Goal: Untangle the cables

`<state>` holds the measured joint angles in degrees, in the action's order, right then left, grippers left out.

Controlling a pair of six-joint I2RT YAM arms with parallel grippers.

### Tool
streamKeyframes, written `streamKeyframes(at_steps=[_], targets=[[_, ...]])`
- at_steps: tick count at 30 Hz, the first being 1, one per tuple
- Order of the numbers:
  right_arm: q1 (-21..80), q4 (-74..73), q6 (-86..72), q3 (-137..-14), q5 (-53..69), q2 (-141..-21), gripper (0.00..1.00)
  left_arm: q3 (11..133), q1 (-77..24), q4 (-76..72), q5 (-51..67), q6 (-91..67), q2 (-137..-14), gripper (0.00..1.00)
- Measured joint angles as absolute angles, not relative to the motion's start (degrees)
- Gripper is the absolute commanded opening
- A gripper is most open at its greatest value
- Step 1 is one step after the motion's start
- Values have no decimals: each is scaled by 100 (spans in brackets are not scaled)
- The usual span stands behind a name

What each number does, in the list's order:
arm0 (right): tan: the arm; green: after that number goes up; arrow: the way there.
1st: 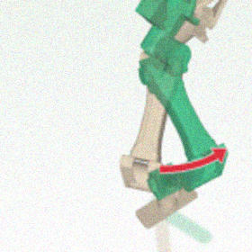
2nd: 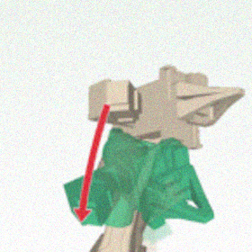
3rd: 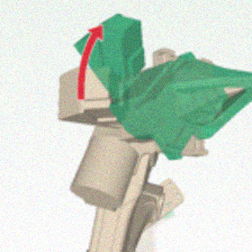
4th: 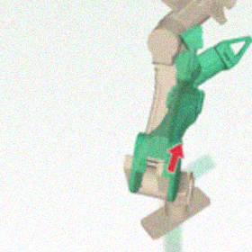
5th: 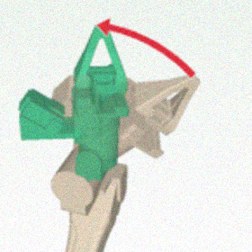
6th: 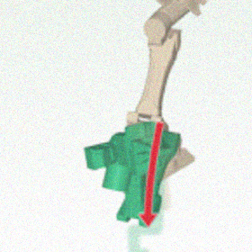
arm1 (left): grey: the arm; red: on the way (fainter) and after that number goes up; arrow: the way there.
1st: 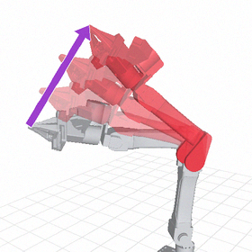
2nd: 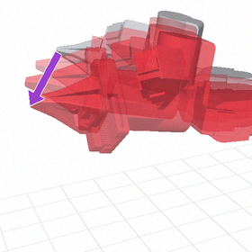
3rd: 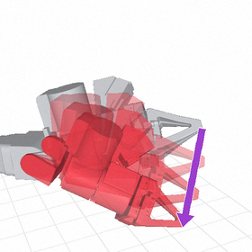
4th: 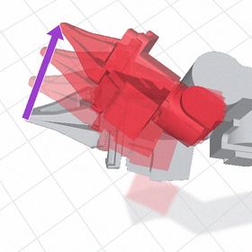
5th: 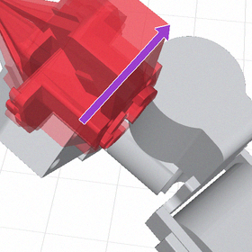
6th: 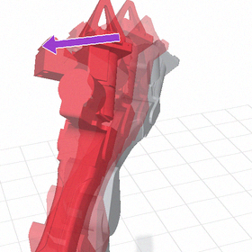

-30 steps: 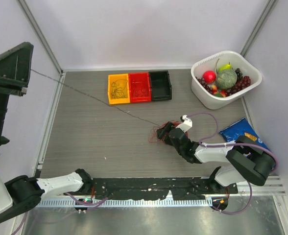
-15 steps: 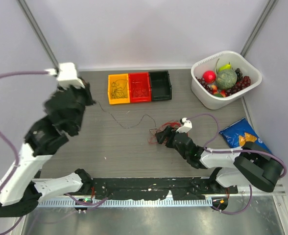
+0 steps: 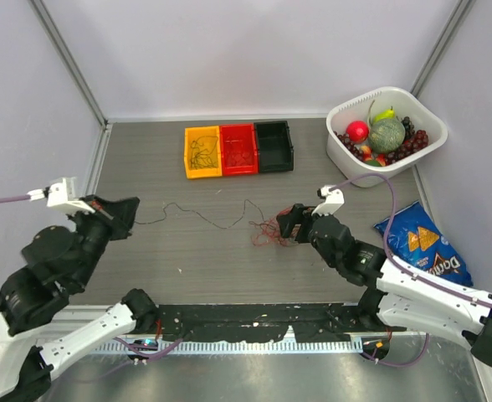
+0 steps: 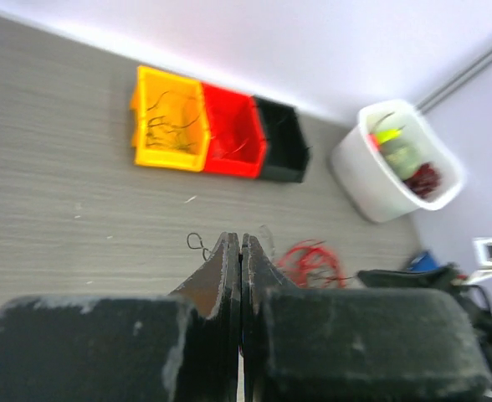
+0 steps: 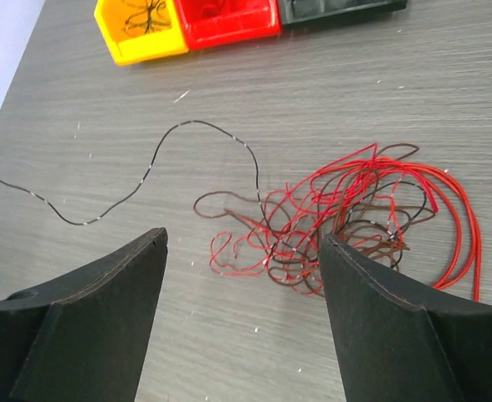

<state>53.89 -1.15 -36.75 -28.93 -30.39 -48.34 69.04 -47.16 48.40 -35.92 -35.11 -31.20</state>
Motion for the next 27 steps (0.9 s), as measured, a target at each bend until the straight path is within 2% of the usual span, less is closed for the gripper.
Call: streamKeyframes(at_steps=[6,12,23,24,25,27], targets=[[5389,-386,-3839,-3402,-2193,-5282,76,7105,-4716,4895,-3155,-3876,-2722,0],[5391,327,-5424,-3798,-1319,-6963,75,7102,-4716,5131,-3002,-3999,-2502,0],[5395,1286,-6910,-4344,-1131,-8538,66,7041,-4716,5271,-2827,-4152,-1892,0],[5395,1393,-6954,-4355,-1120,-8705,63,7030,-4716,5282,-2799,-4156,-1879,0],[5395,1503,-6978,-4375,-1116,-8879,57,7024,-4716,5297,-2766,-4158,-1872,0],[5387,1627,-6952,-4525,-1094,-9279,22,7004,-4716,5321,-2679,-4163,-1872,0]])
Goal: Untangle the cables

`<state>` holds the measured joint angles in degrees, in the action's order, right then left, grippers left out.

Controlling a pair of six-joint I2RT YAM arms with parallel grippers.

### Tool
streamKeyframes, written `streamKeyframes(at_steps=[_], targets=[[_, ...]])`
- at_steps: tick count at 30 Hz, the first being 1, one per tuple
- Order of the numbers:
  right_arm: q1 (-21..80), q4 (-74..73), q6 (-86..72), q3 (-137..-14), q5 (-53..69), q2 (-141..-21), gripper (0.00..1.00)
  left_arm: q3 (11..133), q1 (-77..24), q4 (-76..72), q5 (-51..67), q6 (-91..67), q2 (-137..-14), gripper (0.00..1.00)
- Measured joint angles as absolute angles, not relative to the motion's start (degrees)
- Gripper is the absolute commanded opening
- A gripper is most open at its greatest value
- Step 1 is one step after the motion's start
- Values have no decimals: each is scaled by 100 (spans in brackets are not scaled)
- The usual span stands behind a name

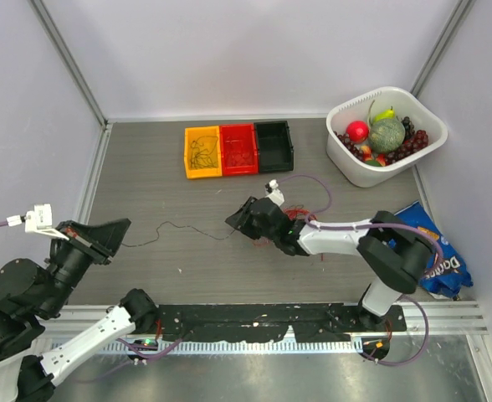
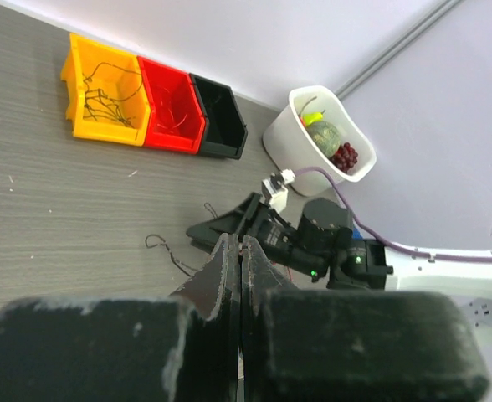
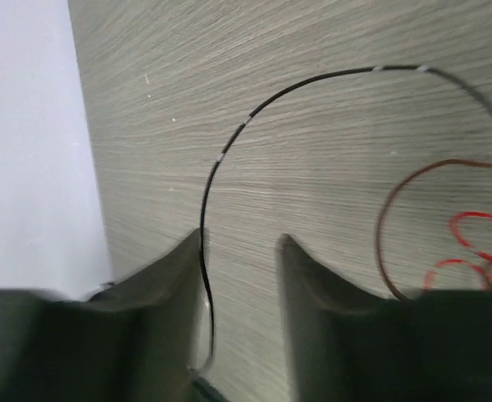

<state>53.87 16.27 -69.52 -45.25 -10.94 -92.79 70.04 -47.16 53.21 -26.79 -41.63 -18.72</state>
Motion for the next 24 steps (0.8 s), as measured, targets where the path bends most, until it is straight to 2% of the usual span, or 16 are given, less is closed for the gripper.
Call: streamKeyframes(at_steps=[1,5,8,11,14,19,24], targets=[[5358,1678,-6888,-4628,-1055,-9445,16,6980,-4716,5332,-2637,-4167,-1872,0],[5240,1640,-6519,-5061,-860,-9662,13,6654,-4716,5343,-2526,-4322,-1750,0],[5231,1127,-5843,-5531,-980,-9275,10,5994,-4716,5306,-2414,-4574,-1490,0],[5245,506,-5050,-6114,-989,-8482,1,5127,-4716,5234,-2228,-4910,-1293,0],[5330,40,-4370,-6921,-956,-7660,1,4447,-4716,5017,-2003,-5131,-1319,0],[5564,-174,-3511,-7955,-781,-6753,1,4213,-4716,4480,-1691,-5295,-1791,0],[5736,-355,-2814,-8180,-904,-6351,1,4219,-4716,4056,-1509,-5341,-2178,0]])
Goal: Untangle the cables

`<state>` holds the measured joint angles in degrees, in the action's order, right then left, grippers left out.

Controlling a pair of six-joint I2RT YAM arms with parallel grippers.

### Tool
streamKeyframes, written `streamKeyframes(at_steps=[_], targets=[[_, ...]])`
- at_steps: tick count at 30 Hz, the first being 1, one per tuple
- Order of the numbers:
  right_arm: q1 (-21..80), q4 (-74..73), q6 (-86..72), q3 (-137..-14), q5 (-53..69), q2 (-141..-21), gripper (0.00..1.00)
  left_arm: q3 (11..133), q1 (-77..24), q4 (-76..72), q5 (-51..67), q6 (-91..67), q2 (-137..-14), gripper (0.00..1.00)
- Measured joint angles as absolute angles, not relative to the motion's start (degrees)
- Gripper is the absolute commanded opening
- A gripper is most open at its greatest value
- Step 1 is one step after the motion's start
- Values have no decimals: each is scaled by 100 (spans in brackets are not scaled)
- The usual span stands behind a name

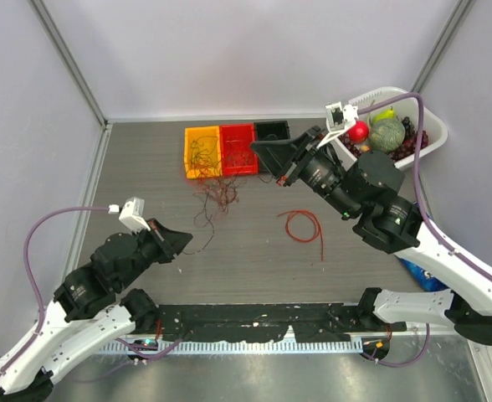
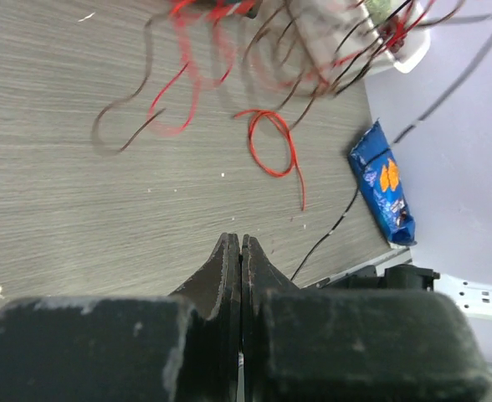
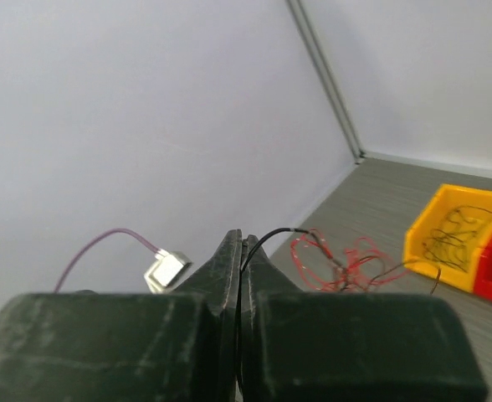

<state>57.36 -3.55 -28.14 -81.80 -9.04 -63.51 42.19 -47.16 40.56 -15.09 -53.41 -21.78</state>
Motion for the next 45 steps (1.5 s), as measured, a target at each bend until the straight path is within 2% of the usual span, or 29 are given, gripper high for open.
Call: streamKeyframes(at_steps=[5,10,12,15,20,25,28,32,37,42,44,45], targets=[[5769,-775,-2449,-7776,-1406,-6104,1,4241,-4716,3850,-1479,-5358,-2198,0],[5769,-1389,-2416,-6490,-2034,-5806,1,4431,-4716,3844,-1503,-5354,-2196,0],[5769,-2086,-2303,-6545,-2397,-5966,1,4550,-4716,3846,-1533,-5343,-2198,0],[5769,-2801,-2056,-7295,-2714,-6171,1,4729,-4716,3850,-1542,-5319,-2233,0],[5769,-2421,-1809,-8009,-2733,-5404,1,4954,-4716,3791,-1551,-5229,-2412,0],[5754,-1688,-2268,-6619,-2749,-4379,1,4901,-4716,3809,-1658,-5221,-2451,0],[5782,-1717,-2523,-6080,-2252,-5028,1,4908,-4716,3942,-1833,-5183,-2447,0],[5922,-1887,-2534,-6322,-1750,-6410,1,5061,-4716,4268,-2036,-5083,-2449,0],[5979,-1772,-2574,-6611,-1243,-6569,1,5111,-4716,4462,-2220,-5072,-2257,0],[5977,-873,-3057,-5913,-609,-6523,11,4939,-4716,4644,-2436,-5124,-1997,0],[5977,-762,-3249,-5468,-436,-6742,19,4932,-4716,4753,-2508,-5116,-2053,0],[5977,-784,-3339,-5245,-379,-6879,26,4932,-4716,4783,-2536,-5105,-2088,0]])
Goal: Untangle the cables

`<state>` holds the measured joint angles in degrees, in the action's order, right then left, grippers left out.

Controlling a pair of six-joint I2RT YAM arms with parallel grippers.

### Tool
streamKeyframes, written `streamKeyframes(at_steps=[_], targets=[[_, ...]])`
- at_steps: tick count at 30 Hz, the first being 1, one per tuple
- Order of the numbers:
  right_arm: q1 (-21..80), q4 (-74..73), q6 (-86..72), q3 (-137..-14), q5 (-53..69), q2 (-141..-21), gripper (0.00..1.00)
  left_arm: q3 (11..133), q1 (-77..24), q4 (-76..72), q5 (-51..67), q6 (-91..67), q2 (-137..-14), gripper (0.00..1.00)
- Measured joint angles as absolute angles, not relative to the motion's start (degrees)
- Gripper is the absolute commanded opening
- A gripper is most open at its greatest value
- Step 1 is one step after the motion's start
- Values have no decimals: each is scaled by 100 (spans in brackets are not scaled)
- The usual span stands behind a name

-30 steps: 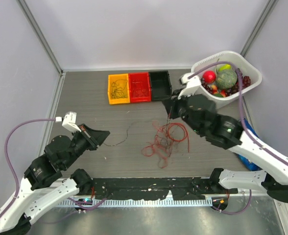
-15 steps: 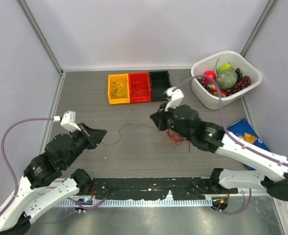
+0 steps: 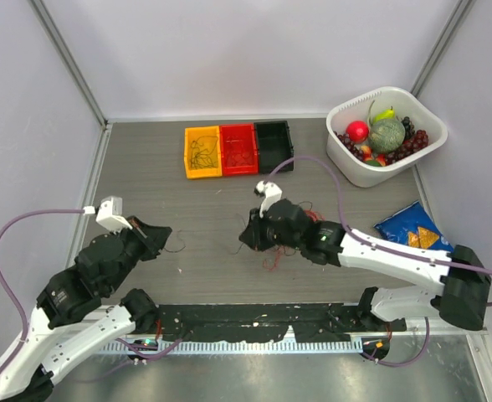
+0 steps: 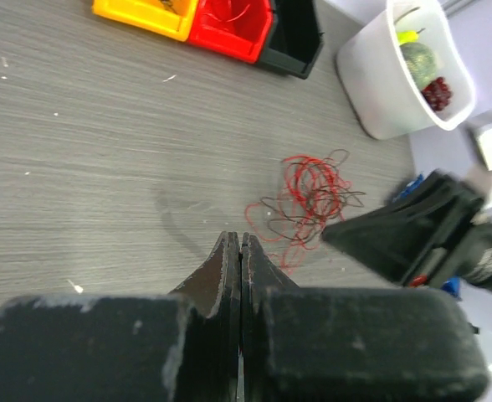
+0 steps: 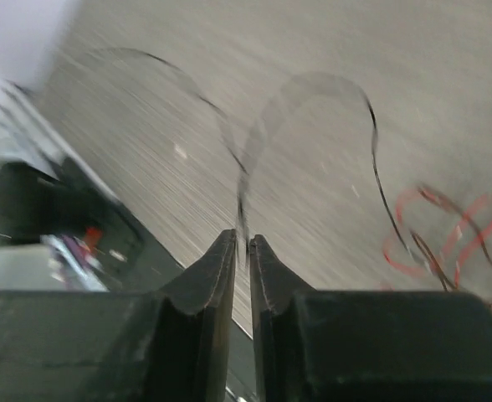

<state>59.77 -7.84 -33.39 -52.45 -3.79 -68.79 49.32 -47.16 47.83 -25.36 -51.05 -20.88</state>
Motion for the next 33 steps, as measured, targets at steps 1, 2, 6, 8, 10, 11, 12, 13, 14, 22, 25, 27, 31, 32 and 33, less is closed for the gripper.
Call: streamKeyframes(at_steps=[1,2,6,8,10,11,12,13,14,22,25,27,31,32,33], targets=[[5977,-886,-3398,-5039,-355,-7011,35,4932,-4716,4812,-2578,-5089,-2145,0],[5979,-1022,-3448,-4856,-373,-7102,40,4932,-4716,4840,-2613,-5076,-2222,0],[5979,-1778,-3542,-4552,-834,-6971,69,4893,-4716,4856,-2740,-5043,-2554,0],[5953,-2147,-3695,-4530,-1372,-6598,74,4788,-4716,4840,-2797,-5030,-2652,0],[5769,-2510,-3968,-4523,-1975,-6034,77,4668,-4716,4825,-2836,-5028,-2738,0],[5561,-2650,-4125,-4506,-2217,-5745,81,4622,-4716,4816,-2845,-5028,-2801,0],[5290,-2759,-4296,-4462,-2429,-5483,81,4584,-4716,4792,-2845,-5026,-2875,0],[5028,-2827,-4447,-4397,-2578,-5277,81,4558,-4716,4755,-2840,-5019,-2943,0],[4641,-2899,-4624,-4268,-2700,-5052,81,4536,-4716,4700,-2825,-5009,-3041,0],[3072,-3844,-5472,-3363,-2969,-5024,26,4353,-4716,4178,-2477,-4906,-3717,0],[3068,-3909,-5489,-3356,-2836,-5570,27,4211,-4716,3959,-2335,-4908,-3771,0],[3068,-3863,-5422,-3315,-2727,-5675,33,4134,-4716,3846,-2244,-4908,-3771,0],[3068,-3680,-5216,-3277,-2493,-5951,41,4005,-4716,3566,-2012,-4915,-3813,0],[3068,-3614,-5142,-3277,-2440,-6110,41,3992,-4716,3527,-1970,-4917,-3828,0],[3068,-3557,-5078,-3277,-2392,-6267,41,3981,-4716,3489,-1922,-4919,-3854,0]])
